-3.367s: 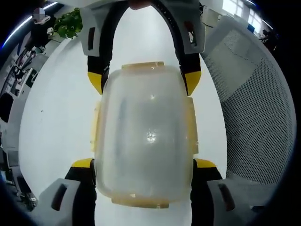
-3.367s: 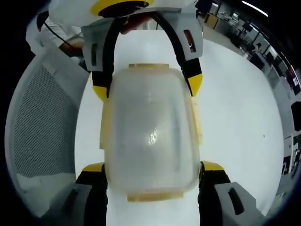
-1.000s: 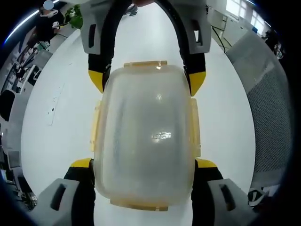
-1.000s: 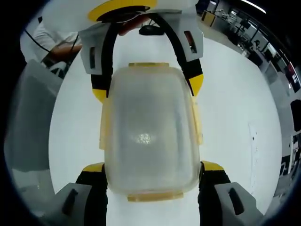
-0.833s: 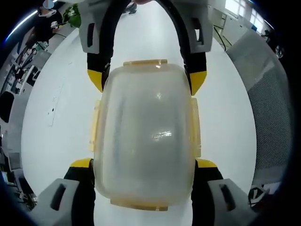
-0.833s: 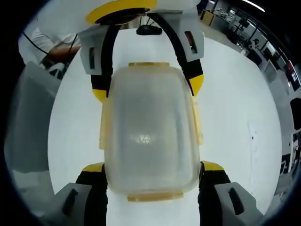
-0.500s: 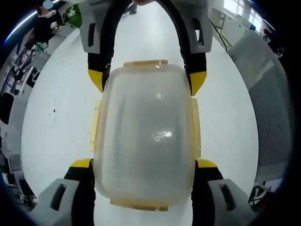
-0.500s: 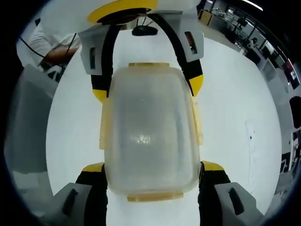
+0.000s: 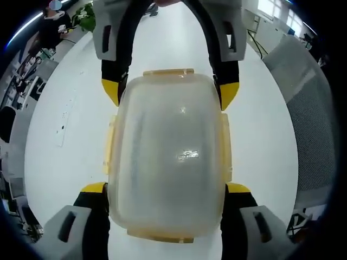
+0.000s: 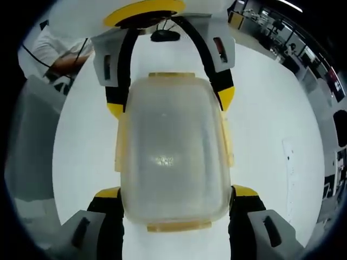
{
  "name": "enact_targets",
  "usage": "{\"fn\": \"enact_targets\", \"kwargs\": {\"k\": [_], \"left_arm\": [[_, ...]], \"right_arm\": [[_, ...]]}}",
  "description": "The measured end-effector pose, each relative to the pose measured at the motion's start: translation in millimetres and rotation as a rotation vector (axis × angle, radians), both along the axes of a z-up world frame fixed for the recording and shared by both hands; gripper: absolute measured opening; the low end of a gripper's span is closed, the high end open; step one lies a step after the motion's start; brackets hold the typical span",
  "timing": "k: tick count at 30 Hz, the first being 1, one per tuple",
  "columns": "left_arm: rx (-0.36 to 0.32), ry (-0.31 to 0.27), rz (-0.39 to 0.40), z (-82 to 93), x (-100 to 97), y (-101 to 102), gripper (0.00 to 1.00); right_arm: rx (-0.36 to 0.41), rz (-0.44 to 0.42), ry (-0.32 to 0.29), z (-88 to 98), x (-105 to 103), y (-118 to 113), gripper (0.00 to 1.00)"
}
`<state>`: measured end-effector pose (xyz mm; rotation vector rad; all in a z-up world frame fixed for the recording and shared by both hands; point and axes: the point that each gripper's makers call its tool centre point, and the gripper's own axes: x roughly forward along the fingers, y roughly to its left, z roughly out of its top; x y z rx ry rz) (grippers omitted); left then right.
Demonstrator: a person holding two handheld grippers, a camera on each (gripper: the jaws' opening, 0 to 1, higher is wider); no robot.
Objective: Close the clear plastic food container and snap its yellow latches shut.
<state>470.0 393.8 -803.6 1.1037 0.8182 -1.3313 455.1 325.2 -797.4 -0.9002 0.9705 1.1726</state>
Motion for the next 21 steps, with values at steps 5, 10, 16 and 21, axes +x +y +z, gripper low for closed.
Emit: {"fn": "enact_targets", "kwargs": {"k": [5, 10, 16, 21], "left_arm": [[0.008, -0.002, -0.003, 0.0, -0.5, 0, 0.85], [0.018, -0.001, -0.013, -0.3, -0.7, 1, 0.86], [-0.061, 0.010, 0.013, 9.8, -0.8, -10, 0.99], [-0.167, 0.037, 0.059, 17.2, -5.6, -16, 0.99]], "right_arm": [[0.003, 0.002, 0.001, -0.5, 0, 0, 0.80], [0.038, 0.017, -0.002, 2.2, -1, 0, 0.81], [0.134, 0.007, -0.039, 7.0, 3, 4, 0.94], [0.262, -0.041, -0.078, 15.0, 4, 11, 0.90]]}}
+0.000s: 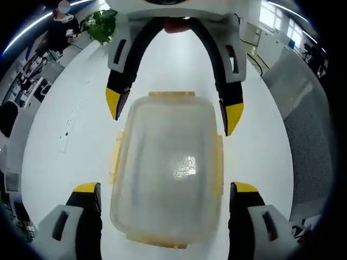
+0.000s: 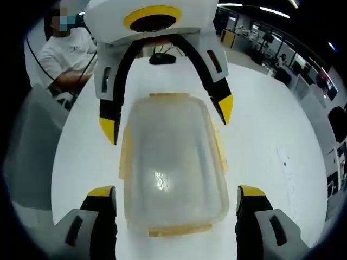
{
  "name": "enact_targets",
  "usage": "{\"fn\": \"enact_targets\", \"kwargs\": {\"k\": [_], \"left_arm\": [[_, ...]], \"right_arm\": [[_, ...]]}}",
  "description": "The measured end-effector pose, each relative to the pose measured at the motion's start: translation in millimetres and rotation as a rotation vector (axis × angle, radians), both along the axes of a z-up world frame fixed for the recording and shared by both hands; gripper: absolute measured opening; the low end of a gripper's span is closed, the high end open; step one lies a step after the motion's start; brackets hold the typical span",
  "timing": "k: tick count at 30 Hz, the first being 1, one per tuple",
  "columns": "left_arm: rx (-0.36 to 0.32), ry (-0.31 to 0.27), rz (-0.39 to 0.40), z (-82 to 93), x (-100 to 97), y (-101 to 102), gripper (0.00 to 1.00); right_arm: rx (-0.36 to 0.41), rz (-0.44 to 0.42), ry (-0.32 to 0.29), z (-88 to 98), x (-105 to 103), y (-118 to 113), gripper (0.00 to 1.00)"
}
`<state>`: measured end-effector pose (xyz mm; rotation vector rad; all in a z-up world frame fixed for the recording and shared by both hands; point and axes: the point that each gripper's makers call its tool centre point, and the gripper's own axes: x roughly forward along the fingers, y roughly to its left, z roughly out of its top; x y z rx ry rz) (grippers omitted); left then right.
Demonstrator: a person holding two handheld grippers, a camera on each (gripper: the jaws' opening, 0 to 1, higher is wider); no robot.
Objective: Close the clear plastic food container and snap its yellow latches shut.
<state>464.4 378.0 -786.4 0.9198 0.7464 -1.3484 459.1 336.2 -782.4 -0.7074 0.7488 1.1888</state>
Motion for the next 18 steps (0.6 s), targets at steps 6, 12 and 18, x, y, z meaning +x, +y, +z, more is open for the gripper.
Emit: {"fn": "enact_targets", "kwargs": {"k": [6, 12, 18], "left_arm": [[-0.183, -0.010, 0.151, 6.5, 0.3, 4, 0.99], [-0.356, -0.033, 0.327, 14.4, 4.8, 10, 0.98], [-0.495, -0.020, 0.456, 23.4, 11.8, 12, 0.98]], "right_arm": [[0.188, -0.130, -0.054, 14.1, 0, 2, 0.89], [0.348, -0.269, -0.105, 26.0, 0, 2, 0.92], [0.473, -0.389, -0.162, 39.1, 5, -5, 0.93]]}}
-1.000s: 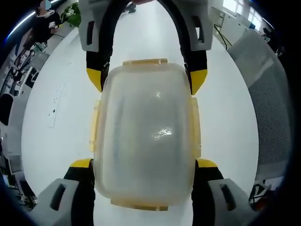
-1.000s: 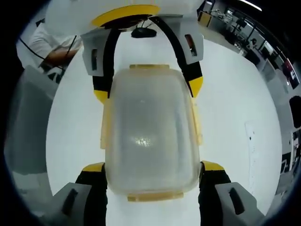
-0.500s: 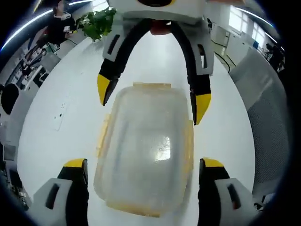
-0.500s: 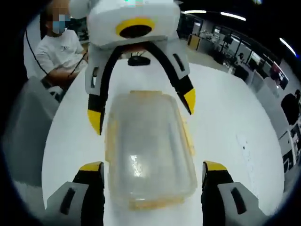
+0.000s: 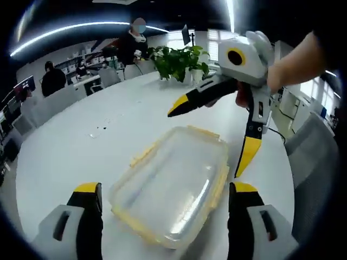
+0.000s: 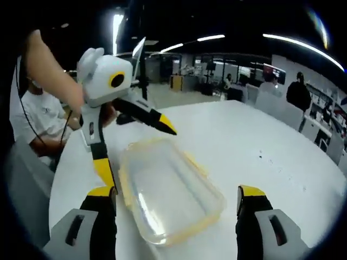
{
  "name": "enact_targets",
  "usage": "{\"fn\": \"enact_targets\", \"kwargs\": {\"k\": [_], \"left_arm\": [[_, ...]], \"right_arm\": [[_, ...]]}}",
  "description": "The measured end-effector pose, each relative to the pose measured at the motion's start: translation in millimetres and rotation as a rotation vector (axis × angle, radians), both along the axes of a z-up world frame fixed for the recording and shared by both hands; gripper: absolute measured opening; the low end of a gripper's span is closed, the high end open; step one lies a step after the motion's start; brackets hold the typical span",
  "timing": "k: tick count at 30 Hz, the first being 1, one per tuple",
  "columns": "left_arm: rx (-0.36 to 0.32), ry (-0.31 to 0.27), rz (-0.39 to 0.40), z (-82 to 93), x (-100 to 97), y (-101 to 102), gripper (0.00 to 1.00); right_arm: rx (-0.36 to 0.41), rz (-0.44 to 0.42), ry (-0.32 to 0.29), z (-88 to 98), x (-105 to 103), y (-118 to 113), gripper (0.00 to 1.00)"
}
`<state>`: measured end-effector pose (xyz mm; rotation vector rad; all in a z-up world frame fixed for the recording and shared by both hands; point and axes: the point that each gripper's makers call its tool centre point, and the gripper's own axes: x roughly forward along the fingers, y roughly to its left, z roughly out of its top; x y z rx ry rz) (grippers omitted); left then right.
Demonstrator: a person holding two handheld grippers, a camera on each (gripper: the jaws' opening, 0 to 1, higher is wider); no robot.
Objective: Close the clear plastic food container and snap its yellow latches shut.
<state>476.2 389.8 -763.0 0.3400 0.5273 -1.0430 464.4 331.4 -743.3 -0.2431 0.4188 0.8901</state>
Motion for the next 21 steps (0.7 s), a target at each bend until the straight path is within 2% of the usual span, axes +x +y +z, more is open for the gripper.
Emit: {"fn": "enact_targets", "kwargs": {"k": [2, 4, 8, 10, 18, 21], "left_arm": [[-0.030, 0.000, 0.057, 0.4, 2.3, 5, 0.96], [-0.051, 0.007, 0.080, -1.6, 0.2, 7, 0.96], [-0.063, 0.013, 0.087, -6.3, -8.3, 11, 0.95], [-0.069, 0.027, 0.095, -11.2, -11.9, 13, 0.94], [-0.125, 0.029, 0.181, -18.7, -17.0, 25, 0.98], [-0.117, 0.026, 0.189, -26.6, -18.5, 27, 0.98]], "right_arm": [[0.015, -0.037, 0.008, -3.2, -1, -4, 0.95], [0.008, -0.046, 0.009, -7.8, -4, -6, 0.95], [0.031, -0.075, 0.035, -16.2, -12, -9, 0.95], [0.059, -0.105, 0.071, -21.6, -18, -9, 0.95], [0.052, -0.152, 0.076, -39.0, -31, -16, 0.95], [0.051, -0.170, 0.081, -45.9, -34, -19, 0.94]]}}
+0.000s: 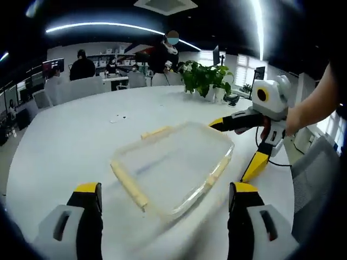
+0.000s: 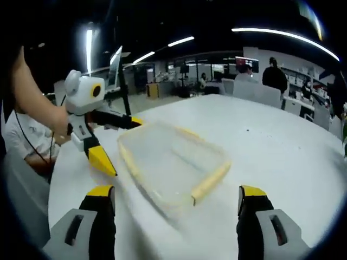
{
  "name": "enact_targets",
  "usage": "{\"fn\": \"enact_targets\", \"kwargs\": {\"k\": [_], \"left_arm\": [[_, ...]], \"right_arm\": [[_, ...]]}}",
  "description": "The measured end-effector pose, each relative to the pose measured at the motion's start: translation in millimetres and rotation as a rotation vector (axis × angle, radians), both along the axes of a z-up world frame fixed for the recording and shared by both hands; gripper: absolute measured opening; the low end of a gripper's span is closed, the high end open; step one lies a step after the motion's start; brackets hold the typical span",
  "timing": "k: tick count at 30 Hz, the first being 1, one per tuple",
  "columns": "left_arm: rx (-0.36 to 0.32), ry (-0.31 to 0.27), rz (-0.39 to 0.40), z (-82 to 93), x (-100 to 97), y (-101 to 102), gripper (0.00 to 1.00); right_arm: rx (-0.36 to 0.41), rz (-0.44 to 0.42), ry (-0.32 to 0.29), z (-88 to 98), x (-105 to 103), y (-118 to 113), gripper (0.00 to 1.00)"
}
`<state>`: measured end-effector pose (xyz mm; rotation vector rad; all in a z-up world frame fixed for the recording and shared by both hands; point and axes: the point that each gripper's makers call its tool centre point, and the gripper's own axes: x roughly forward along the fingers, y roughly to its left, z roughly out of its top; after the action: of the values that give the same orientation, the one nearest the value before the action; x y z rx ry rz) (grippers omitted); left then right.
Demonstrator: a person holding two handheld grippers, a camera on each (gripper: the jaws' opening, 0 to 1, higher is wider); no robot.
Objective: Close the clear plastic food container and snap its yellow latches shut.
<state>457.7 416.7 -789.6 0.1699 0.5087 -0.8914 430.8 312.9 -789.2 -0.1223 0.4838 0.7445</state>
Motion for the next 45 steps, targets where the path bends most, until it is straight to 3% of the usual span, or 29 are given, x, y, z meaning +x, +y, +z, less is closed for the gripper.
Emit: {"fn": "enact_targets", "kwargs": {"k": [9, 13, 16, 31, 45], "left_arm": [[0.013, 0.021, 0.002, -8.2, -9.1, 5, 0.97], [0.005, 0.026, 0.004, -9.7, -12.1, 6, 0.97], [0.017, 0.034, -0.001, -12.7, -15.0, 7, 0.96], [0.008, 0.040, 0.010, -11.4, -28.8, 14, 0.95], [0.006, 0.064, 0.047, -15.3, -37.9, 25, 0.94]], "right_arm": [[0.016, -0.022, 0.013, -1.6, -10, -3, 0.94], [-0.008, -0.021, 0.032, -12.4, -14, -6, 0.93], [-0.004, -0.047, 0.012, -7.7, -12, -7, 0.93], [-0.011, -0.062, 0.033, -8.3, -33, -17, 0.92], [0.010, -0.094, 0.043, -7.0, -38, -22, 0.91]]}}
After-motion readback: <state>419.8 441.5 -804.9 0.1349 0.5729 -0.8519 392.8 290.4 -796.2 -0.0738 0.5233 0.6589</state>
